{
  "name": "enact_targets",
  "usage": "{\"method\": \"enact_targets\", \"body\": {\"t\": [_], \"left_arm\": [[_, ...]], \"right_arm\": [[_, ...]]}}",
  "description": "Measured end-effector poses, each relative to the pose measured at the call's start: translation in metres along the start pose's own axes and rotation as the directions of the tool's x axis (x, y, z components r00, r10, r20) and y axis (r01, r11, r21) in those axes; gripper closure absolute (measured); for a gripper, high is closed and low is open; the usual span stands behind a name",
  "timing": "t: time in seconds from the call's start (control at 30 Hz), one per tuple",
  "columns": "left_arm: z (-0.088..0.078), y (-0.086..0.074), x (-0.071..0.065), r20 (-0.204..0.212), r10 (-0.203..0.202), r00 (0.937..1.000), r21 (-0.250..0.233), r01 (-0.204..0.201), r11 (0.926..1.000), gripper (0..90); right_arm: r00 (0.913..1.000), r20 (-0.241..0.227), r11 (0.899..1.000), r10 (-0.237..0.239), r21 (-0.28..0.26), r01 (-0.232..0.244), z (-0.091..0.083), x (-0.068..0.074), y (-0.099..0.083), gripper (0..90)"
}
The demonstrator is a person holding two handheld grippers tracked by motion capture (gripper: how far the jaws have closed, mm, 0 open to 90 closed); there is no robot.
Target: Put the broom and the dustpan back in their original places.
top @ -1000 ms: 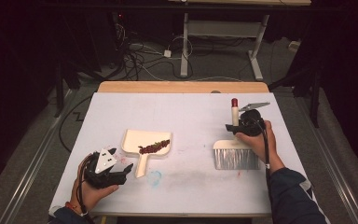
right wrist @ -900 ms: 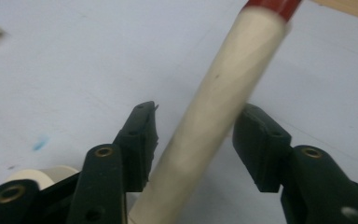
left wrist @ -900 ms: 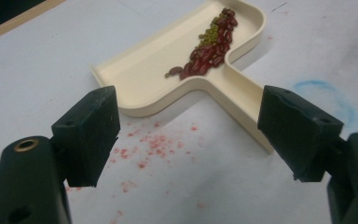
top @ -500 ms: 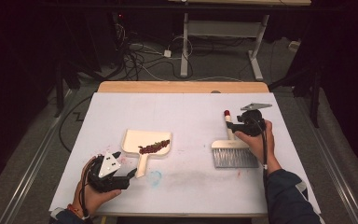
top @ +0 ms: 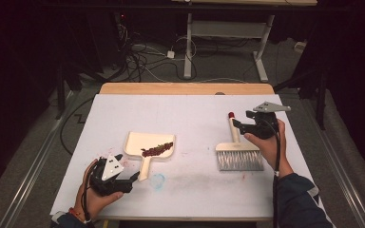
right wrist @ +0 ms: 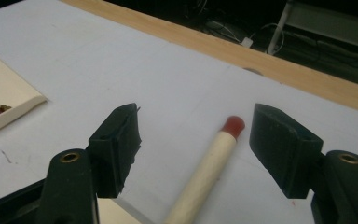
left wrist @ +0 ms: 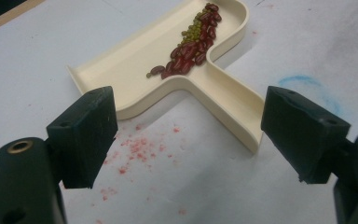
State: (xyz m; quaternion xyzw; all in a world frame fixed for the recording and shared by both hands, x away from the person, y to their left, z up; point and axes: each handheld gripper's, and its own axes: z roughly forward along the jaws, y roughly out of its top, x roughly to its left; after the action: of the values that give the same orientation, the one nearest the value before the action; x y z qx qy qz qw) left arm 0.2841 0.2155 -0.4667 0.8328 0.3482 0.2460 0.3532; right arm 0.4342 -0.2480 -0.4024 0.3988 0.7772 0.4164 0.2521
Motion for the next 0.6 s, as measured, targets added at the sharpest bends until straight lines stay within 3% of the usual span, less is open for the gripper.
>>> {"method": "enact_targets", "body": {"t": [0.37, 0.6], "left_arm": [[0.001, 0.000, 0.000, 0.002, -0.001, 1.0000, 0.002, 0.001, 1.0000, 18.3], [0.001, 0.001, -0.001, 0.001, 0.001, 1.0000, 0.004, -0.001, 1.0000, 18.4]], "right_arm": [[0.9987, -0.019, 0.996, -0.048, -0.076, 0.047, -0.025, 0.017, 0.007, 30.9], [0.9968, -0.030, 0.993, -0.074, -0.095, 0.071, -0.036, 0.029, 0.008, 30.0]]}}
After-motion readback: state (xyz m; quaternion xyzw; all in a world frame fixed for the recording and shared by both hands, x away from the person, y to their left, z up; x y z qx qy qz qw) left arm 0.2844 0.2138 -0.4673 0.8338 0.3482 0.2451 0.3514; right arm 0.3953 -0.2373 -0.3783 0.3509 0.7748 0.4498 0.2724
